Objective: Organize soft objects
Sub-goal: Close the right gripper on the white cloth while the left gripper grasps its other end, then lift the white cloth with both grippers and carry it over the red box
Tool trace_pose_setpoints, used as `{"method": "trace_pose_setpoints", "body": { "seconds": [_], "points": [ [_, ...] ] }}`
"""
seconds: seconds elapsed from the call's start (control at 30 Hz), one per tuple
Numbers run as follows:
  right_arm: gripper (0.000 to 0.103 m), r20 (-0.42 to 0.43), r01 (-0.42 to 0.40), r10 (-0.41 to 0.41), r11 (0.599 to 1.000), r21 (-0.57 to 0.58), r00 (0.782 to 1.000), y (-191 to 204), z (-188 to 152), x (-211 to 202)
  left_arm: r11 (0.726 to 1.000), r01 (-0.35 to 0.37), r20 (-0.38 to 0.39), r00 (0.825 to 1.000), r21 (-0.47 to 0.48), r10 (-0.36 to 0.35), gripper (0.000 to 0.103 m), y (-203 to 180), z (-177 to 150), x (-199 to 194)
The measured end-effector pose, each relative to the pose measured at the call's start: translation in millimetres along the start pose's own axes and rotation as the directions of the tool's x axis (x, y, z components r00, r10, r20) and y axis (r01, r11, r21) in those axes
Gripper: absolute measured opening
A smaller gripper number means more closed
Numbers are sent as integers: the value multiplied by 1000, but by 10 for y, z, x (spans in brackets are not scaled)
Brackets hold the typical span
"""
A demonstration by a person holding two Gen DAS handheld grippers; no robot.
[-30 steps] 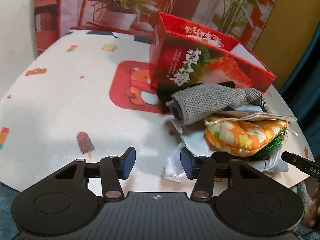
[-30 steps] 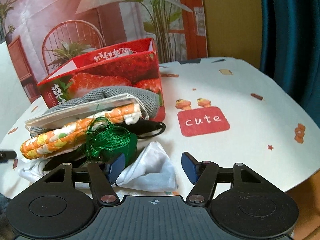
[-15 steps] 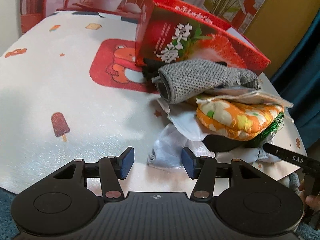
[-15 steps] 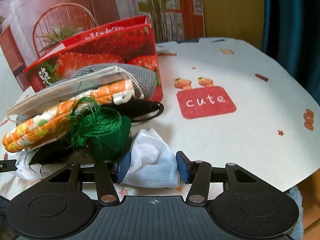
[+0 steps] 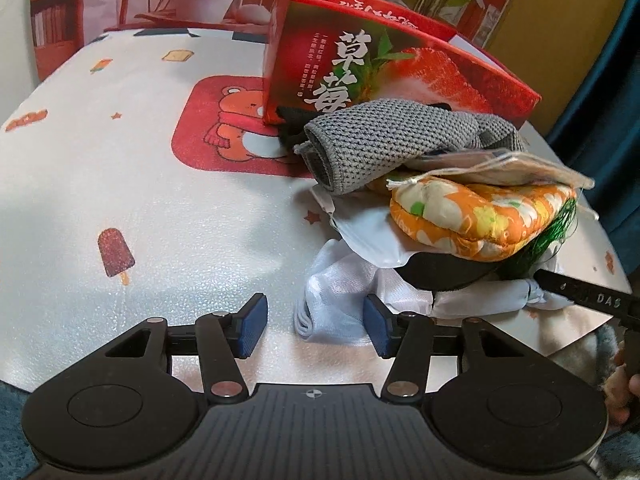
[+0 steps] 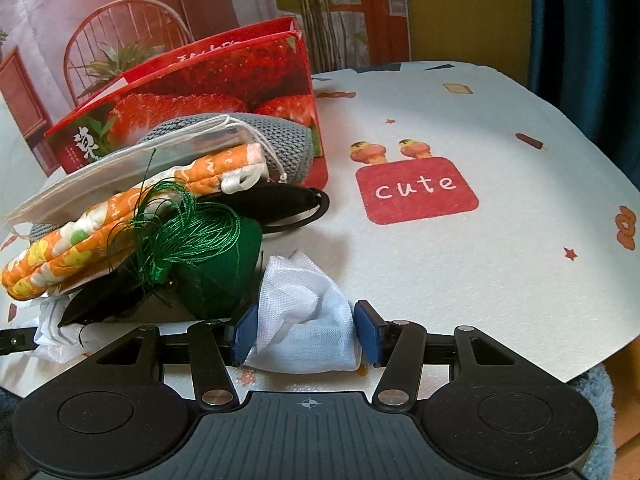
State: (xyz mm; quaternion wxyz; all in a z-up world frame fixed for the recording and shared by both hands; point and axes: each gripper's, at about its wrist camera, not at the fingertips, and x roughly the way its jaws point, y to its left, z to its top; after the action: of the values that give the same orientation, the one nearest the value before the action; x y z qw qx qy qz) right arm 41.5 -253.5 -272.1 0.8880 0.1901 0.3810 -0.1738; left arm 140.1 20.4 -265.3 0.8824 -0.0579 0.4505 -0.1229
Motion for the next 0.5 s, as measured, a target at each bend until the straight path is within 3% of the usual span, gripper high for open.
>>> {"method": "trace_pose_setpoints", "body": {
  "seconds": [0.17, 0.3, 0.37, 0.5],
  "points": [
    [46, -4, -17, 17, 1000, -9, 1000, 15, -5, 0, 998, -40, -2, 999, 50, 40, 53, -100, 2, 22],
    [40, -10, -51, 50, 999, -17, 999, 19, -13, -4, 1000, -27, 5, 1000, -3, 27, 24, 3, 11, -2],
    [36, -10, -64, 64, 998, -14, 998, 15, -17, -11, 1000, -19, 6, 1000, -19, 19, 16, 49, 6, -17],
    [22, 1, -89, 89, 996, 20, 996, -43, -15, -52, 1000, -23, 24, 999, -1, 23, 12, 30, 2, -63]
  ]
}}
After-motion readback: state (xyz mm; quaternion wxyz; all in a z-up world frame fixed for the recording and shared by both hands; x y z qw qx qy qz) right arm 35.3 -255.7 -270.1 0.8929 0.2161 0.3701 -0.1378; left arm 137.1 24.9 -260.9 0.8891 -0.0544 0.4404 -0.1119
